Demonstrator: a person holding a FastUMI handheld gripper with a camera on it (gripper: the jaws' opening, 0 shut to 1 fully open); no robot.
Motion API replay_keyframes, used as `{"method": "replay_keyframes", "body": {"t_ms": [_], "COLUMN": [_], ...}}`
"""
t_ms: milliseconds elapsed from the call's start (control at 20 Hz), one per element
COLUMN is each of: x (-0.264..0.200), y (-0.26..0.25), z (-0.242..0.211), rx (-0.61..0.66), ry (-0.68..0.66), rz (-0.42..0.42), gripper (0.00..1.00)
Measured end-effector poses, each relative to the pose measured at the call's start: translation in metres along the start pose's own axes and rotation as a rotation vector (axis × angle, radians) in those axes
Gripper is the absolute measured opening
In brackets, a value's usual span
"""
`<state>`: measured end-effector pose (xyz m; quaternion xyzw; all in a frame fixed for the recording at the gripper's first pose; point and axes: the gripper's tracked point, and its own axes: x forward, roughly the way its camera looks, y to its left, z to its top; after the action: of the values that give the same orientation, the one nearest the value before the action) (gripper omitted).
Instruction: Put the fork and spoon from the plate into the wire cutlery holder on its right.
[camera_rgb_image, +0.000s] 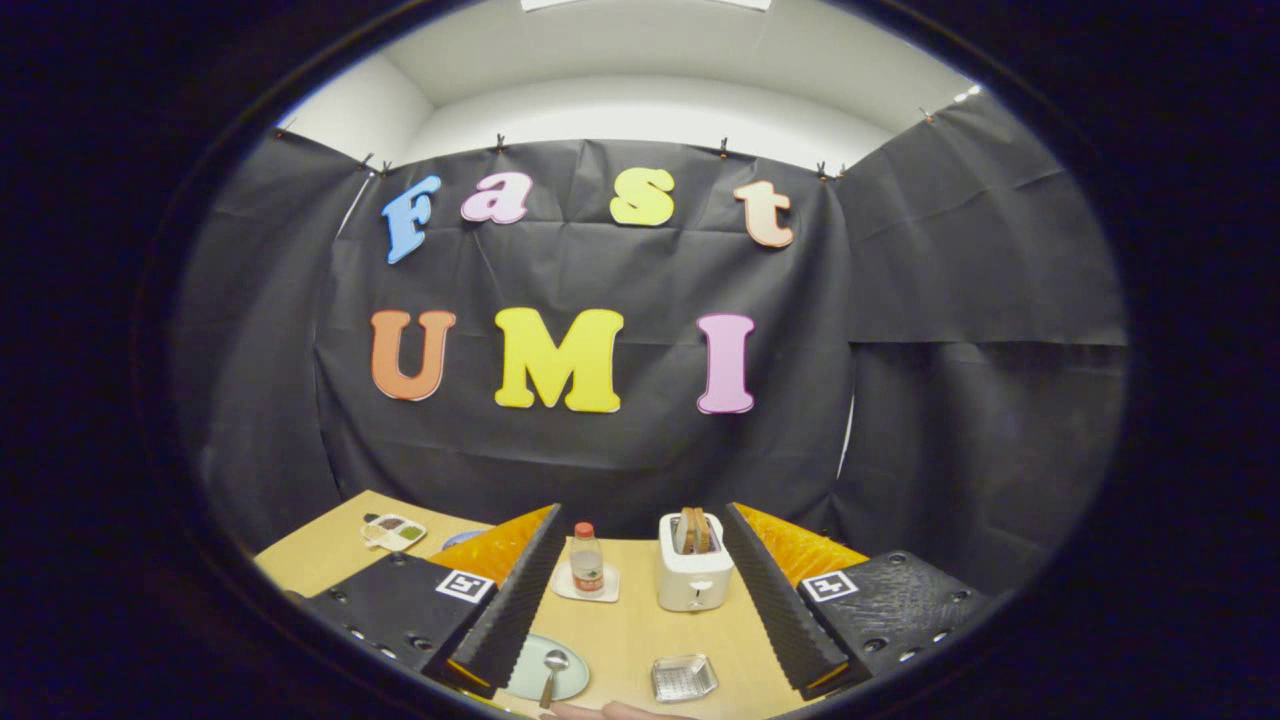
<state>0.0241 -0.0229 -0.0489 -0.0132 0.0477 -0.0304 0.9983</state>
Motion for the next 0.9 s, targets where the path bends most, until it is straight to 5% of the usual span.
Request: {"method": "replay_keyframes", "body": {"t_ms": [350, 900], "x": [0.013, 0.035], "y": [0.03, 0.104], "z": [-0.046, -0.235], "rx": [-0.007, -0.081], "ry": [0.079, 0.504], "rz": [0.065, 0.216], "gripper": [0.96, 0.96]}}
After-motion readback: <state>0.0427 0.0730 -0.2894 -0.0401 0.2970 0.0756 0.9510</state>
